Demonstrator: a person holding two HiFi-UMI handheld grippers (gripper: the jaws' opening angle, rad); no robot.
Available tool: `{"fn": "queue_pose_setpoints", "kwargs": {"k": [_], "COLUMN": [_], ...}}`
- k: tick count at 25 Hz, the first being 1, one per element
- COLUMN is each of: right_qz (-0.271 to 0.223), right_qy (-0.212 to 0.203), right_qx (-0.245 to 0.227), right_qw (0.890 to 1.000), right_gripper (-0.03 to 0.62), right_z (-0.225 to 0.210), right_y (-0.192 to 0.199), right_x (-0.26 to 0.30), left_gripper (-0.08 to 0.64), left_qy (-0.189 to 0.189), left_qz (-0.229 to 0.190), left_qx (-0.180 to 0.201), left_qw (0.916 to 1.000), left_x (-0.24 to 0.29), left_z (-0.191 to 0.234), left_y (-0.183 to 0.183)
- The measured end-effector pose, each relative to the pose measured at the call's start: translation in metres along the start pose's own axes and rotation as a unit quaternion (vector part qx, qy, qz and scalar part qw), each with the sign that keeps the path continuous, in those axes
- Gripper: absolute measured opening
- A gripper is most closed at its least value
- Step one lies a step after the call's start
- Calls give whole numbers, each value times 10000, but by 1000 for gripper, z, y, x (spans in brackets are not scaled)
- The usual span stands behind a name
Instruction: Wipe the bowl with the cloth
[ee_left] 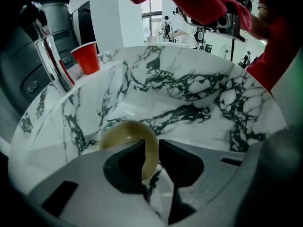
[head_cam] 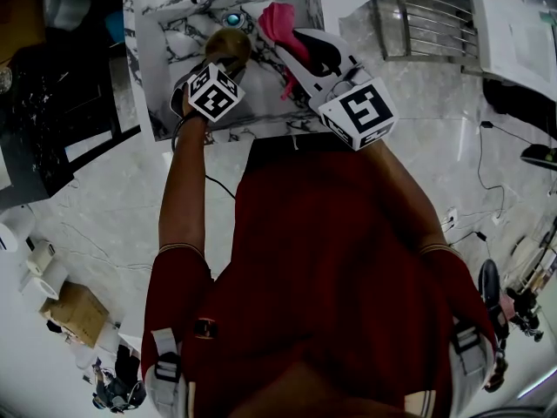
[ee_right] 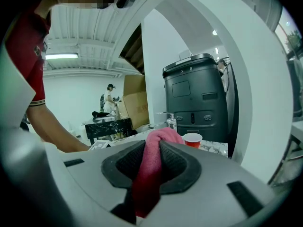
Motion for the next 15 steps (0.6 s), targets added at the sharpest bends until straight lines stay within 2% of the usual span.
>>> {"fn": "queue_pose_setpoints", "kwargs": {"k": [8,11,15], "right_qz": [-203,-344,-528], "right_qy": [-108,-174,-274], "right_qx": [-69,-95,-125], "right_qw": [9997,9992,9981], "right_gripper": [89,89,89], "right_z": [0,1,4], "right_y": [-18,-29,-44], "right_x": [-4,-7,-12], "left_gripper": [72,72,72], "left_qy": [-695,-1031,-1439], "left_qz": [-690,-1221,-1929], "left_qx": [45,-126,-416], "left_qw": [9952,9871,9697], "left_x": [-48,-77,-118], "left_z": [14,17,17], "left_y": [-42,-65,-96]}}
Point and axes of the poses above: the fingertips, and each gripper's own axes: x forward along the fingers, z to its left, y out of its underside, the point moved 2 cm from there along -x, backward along the fingers, and after that the axes turned 8 degrees about -z, right-handed, at the moved point
